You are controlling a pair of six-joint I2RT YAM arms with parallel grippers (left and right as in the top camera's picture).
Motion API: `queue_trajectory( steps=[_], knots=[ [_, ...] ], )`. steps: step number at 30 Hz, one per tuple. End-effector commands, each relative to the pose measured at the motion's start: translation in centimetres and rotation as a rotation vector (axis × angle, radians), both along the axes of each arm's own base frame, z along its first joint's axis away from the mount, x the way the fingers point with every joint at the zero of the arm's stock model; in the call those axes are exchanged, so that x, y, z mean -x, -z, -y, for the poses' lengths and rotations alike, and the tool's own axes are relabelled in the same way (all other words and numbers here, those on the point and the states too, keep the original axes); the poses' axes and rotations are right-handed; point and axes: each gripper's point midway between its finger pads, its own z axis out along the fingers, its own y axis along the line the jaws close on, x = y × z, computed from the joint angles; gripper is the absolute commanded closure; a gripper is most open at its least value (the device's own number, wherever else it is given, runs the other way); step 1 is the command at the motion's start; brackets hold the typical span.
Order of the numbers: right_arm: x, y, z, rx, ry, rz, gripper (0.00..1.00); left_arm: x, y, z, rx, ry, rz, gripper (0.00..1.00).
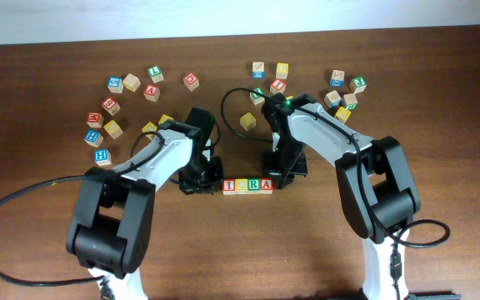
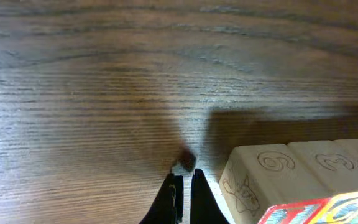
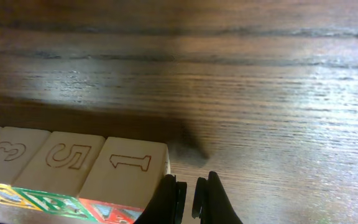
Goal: Spell out ICRA
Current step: 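Lower both grippers to the left and right ends of the row, then press both grippers inward against the row ends to square blocks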
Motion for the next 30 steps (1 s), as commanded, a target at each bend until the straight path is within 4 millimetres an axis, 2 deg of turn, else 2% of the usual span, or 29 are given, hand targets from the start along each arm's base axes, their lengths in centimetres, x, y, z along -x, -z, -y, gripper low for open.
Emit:
queue_trajectory(
  steps=[1, 7, 14, 21, 27, 30],
  knots=[
    [0.2, -0.1, -0.4, -0.013, 0.003, -0.005, 0.96, 0.3, 0.1, 1.0, 0.05, -0.005, -0.017, 1.0],
    [0.2, -0.1, -0.5, -0.015, 0.004, -0.003, 0.96, 0.4, -0.2, 2.0, 0.112, 0.02, -0.021, 1.0],
    [-0.5, -0.1, -1.5, -0.068, 0.01, 0.019, 0.96, 0.4, -0.3, 2.1, 0.12, 0.019, -0.022, 1.0],
    [0.2, -0.2, -2.2, -0.071, -0.012, 0.009, 0.96, 0.0, -0.3, 2.1, 0.124, 0.017, -0.006, 1.0],
    [0.1, -0.1, -2.1, -0.059, -0.017, 0.018, 0.96, 0.0, -0.2, 1.8, 0.105, 0.017, -0.004, 1.0],
    [-0.1, 0.0, -1.6, -0.036, -0.02, 0.029, 0.95, 0.1, 0.2, 0.5, 0.03, 0.017, -0.001, 1.0]
  ],
)
